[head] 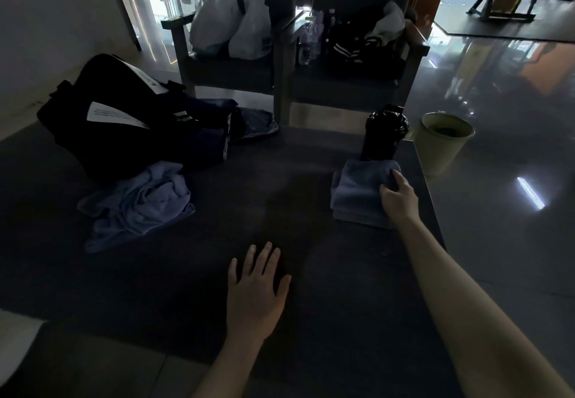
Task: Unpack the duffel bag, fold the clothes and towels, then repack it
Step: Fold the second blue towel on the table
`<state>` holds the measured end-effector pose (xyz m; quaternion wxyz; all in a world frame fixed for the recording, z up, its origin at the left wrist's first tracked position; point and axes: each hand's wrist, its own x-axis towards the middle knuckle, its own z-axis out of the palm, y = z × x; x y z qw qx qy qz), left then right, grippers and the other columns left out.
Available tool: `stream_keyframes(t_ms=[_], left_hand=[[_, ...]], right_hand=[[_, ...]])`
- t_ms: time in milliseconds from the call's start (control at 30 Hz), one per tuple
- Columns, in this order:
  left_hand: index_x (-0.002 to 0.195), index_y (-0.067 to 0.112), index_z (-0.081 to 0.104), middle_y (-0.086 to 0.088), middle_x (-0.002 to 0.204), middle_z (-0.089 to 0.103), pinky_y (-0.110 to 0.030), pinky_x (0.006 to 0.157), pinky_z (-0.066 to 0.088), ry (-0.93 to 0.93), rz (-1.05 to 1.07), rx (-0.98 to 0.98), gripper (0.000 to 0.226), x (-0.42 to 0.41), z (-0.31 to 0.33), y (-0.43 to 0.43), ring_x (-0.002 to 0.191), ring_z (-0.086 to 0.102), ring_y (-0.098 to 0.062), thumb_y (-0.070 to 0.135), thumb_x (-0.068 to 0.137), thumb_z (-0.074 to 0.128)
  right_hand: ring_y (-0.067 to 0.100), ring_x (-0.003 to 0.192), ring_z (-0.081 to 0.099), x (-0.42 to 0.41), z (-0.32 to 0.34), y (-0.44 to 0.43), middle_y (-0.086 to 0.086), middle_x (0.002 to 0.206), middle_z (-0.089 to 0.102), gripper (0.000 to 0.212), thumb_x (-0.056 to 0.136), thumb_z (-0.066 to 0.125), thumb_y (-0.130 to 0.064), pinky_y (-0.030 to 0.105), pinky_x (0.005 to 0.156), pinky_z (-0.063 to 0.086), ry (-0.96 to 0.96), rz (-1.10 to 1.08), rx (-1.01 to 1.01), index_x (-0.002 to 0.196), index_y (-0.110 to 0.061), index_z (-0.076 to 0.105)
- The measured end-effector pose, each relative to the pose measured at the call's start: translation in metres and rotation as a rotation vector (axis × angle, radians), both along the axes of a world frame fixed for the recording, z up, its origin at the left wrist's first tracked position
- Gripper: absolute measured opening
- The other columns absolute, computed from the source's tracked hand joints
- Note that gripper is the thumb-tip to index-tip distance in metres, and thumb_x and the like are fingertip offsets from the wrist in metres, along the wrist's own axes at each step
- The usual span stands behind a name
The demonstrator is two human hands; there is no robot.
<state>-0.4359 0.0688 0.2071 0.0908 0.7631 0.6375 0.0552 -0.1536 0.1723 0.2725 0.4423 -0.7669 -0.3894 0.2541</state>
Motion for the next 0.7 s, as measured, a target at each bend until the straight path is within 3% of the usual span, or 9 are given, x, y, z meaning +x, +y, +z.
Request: stream_keyframes(t_ms=[67, 133, 233, 333, 433, 633, 700], left_hand=[[0.151, 0.035, 0.009, 0.016, 0.159, -0.001, -0.041, 0.117, -0.005, -0.003, 0.003, -0.003, 0.084, 0.0, 0.0, 0.0, 0.147, -0.007, -0.012, 0.061, 0.074, -0.013], [0.151, 0.035, 0.008, 0.016, 0.159, -0.003, -0.042, 0.117, -0.006, -0.002, 0.003, -0.006, 0.084, 0.0, 0.001, 0.0, 0.147, -0.009, -0.012, 0.061, 0.074, -0.014], [0.151, 0.035, 0.007, 0.015, 0.159, -0.004, -0.042, 0.118, -0.005, -0.001, 0.0, -0.016, 0.084, 0.0, 0.003, -0.001, 0.146, -0.01, -0.012, 0.062, 0.074, -0.013], [0.151, 0.034, 0.006, 0.015, 0.159, -0.004, -0.043, 0.118, -0.005, -0.001, 0.004, -0.015, 0.067, 0.0, 0.005, -0.001, 0.146, -0.01, -0.012, 0.06, 0.089, 0.004], [0.151, 0.033, 0.005, 0.014, 0.159, -0.005, -0.043, 0.118, -0.005, 0.002, 0.005, -0.016, 0.06, 0.0, 0.004, -0.001, 0.146, -0.011, -0.013, 0.054, 0.097, 0.021], [0.151, 0.033, 0.008, 0.014, 0.159, -0.002, -0.044, 0.119, -0.003, 0.006, 0.006, -0.016, 0.059, 0.0, 0.002, 0.0, 0.147, -0.008, -0.014, 0.054, 0.098, 0.021], [0.151, 0.033, 0.007, 0.014, 0.159, -0.003, -0.044, 0.119, -0.003, 0.005, 0.006, -0.024, 0.059, 0.0, 0.002, 0.001, 0.147, -0.009, -0.014, 0.054, 0.098, 0.02]], right_hand=[[0.031, 0.132, 0.038, -0.003, 0.002, 0.001, 0.014, 0.147, 0.037, 0.052, 0.095, 0.047, -0.019, 0.035, 0.106, 0.032, -0.115, -0.013, -0.066, 0.146, -0.019, 0.035], [0.034, 0.135, 0.03, -0.011, 0.006, 0.0, 0.014, 0.151, 0.026, 0.052, 0.095, 0.049, -0.026, 0.044, 0.106, 0.029, -0.413, -0.039, -0.219, 0.144, -0.022, 0.035], [0.031, 0.141, 0.018, -0.022, 0.006, 0.001, 0.01, 0.156, 0.016, 0.05, 0.094, 0.05, -0.029, 0.048, 0.111, 0.018, -0.758, 0.018, -0.165, 0.143, -0.024, 0.036], [0.024, 0.146, 0.005, -0.027, -0.008, 0.0, 0.004, 0.158, 0.015, 0.048, 0.098, 0.033, -0.045, 0.046, 0.117, 0.005, -0.791, 0.232, -0.247, 0.144, -0.03, 0.035], [0.022, 0.147, -0.003, -0.023, -0.019, -0.003, 0.001, 0.16, 0.007, 0.053, 0.098, 0.027, -0.052, 0.047, 0.118, 0.003, -0.78, 0.295, -0.342, 0.147, -0.033, 0.027], [0.023, 0.147, -0.004, -0.025, -0.009, 0.0, 0.001, 0.16, 0.004, 0.055, 0.098, 0.025, -0.052, 0.055, 0.115, 0.0, -0.8, 0.331, -0.411, 0.149, -0.031, 0.022], [0.023, 0.147, -0.002, -0.028, -0.006, -0.004, 0.003, 0.16, 0.007, 0.054, 0.099, 0.028, -0.049, 0.056, 0.113, -0.003, -0.868, 0.295, -0.347, 0.148, -0.026, 0.026]])
